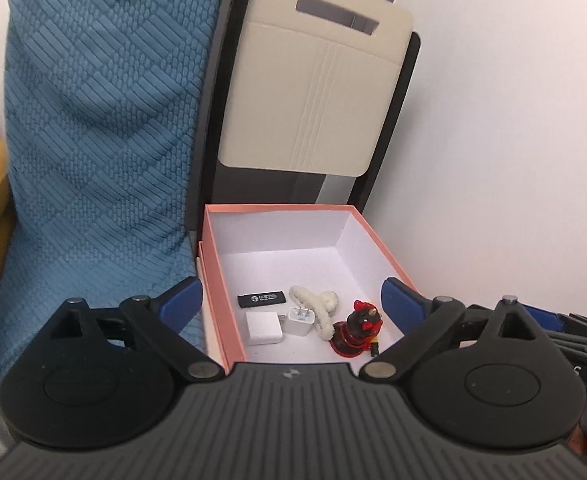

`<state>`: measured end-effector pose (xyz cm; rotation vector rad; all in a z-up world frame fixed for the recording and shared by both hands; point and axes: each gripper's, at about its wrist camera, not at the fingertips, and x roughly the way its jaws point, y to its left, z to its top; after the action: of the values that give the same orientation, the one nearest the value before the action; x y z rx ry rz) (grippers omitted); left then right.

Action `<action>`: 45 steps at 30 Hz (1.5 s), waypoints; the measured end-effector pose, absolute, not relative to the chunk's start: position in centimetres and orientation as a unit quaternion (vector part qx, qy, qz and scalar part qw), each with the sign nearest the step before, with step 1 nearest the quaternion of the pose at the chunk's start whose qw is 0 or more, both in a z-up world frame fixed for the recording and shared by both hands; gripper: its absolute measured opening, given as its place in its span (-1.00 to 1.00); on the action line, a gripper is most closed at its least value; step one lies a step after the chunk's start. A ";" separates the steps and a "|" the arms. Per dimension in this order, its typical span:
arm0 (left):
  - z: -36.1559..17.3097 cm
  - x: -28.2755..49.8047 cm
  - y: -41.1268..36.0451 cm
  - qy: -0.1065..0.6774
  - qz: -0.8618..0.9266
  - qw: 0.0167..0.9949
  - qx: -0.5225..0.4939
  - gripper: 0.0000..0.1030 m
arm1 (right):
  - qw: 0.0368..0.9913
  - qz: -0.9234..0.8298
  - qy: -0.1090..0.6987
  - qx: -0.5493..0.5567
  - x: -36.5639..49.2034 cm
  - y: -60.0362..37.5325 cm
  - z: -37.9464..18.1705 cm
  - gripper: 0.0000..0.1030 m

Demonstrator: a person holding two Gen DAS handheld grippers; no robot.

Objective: Organize rigid objects

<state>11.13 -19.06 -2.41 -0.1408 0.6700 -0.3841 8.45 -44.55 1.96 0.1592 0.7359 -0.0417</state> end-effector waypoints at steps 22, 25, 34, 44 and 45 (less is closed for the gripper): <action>-3.3 2.4 -15.0 0.301 -0.165 0.936 -0.075 0.94 | 0.924 -0.021 0.374 0.082 0.5 -42.1 2.0 0.38; -3.7 1.9 -14.9 0.299 -0.156 0.939 -0.065 0.94 | 0.925 -0.014 0.371 0.086 0.1 -42.2 2.1 0.38; -4.1 1.9 -15.3 0.304 -0.156 0.937 -0.076 0.94 | 0.924 -0.012 0.378 0.058 0.1 -41.8 1.7 0.38; -4.4 2.0 -15.1 0.321 -0.161 0.928 -0.097 1.00 | 0.922 -0.006 0.382 0.059 0.3 -42.2 1.3 1.00; -4.4 2.0 -15.1 0.320 -0.159 0.929 -0.094 1.00 | 0.922 -0.010 0.383 0.055 0.4 -42.2 1.2 1.00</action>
<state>1.98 -15.11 -4.38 -0.1922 0.6554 -0.3255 0.38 -42.17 1.20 0.1124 0.7872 -0.0197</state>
